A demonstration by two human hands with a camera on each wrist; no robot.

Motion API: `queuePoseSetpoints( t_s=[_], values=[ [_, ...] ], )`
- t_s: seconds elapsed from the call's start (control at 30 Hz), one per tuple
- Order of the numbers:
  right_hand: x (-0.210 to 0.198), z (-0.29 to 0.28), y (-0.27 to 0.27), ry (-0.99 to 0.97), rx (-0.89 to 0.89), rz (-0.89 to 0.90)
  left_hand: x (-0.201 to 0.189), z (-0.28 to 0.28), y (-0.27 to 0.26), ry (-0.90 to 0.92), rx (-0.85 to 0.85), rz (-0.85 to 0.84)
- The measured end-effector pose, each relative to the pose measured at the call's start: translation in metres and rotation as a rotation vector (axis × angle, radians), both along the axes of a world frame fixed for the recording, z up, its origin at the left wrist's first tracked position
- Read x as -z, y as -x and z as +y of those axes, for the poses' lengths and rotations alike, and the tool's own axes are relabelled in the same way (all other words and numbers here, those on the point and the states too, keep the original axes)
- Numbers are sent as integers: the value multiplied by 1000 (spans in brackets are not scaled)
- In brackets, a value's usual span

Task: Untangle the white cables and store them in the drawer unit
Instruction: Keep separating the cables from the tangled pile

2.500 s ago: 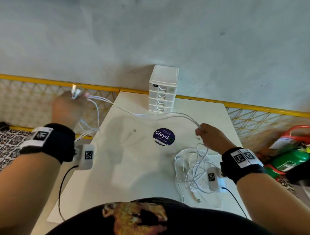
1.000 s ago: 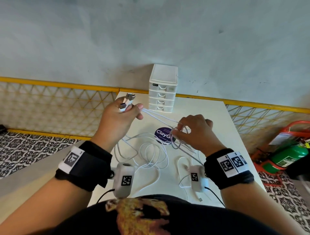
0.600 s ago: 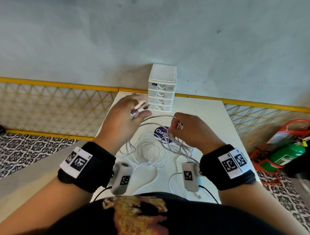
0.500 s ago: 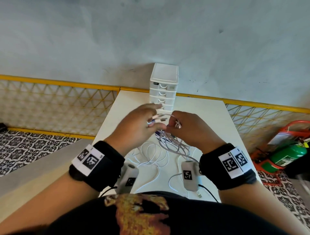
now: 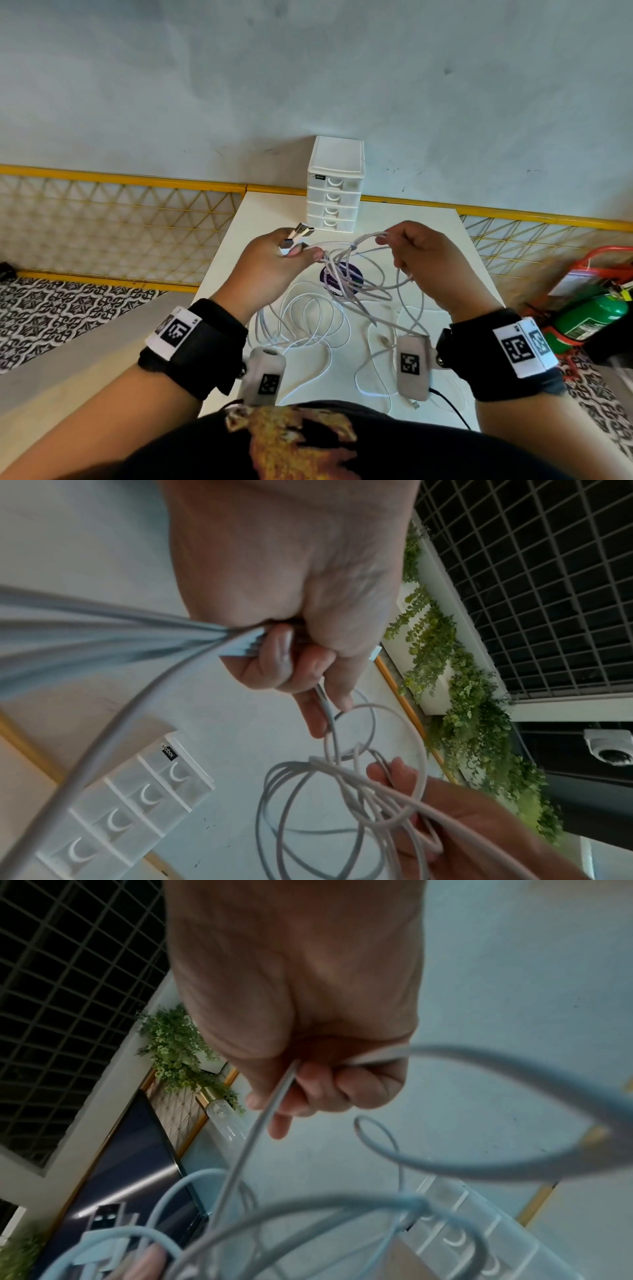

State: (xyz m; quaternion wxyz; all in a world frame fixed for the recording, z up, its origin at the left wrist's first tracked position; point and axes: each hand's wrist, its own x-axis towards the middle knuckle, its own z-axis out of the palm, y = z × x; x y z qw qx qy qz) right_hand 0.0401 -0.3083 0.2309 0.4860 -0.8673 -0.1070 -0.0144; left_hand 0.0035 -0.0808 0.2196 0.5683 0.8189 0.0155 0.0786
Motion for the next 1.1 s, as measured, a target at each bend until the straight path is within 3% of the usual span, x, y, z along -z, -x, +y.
queuePoseSetpoints(
  t_s=[0.13, 0.57, 0.87, 1.0, 1.1],
  values=[
    [-6, 10, 5, -81, 46, -32, 0, -4, 2, 0, 55, 27],
    [-16, 47, 11, -13, 3, -115, 3, -1, -7, -24, 6, -113],
    [-29, 69, 6, 29, 1, -145, 5, 12, -14, 88, 12, -140],
    [-40, 80, 12, -23, -145, -79, 2, 15, -14, 168, 96, -116],
    [-42, 78, 18, -231, -333, 41, -1, 17, -13, 311, 105, -127]
  ],
)
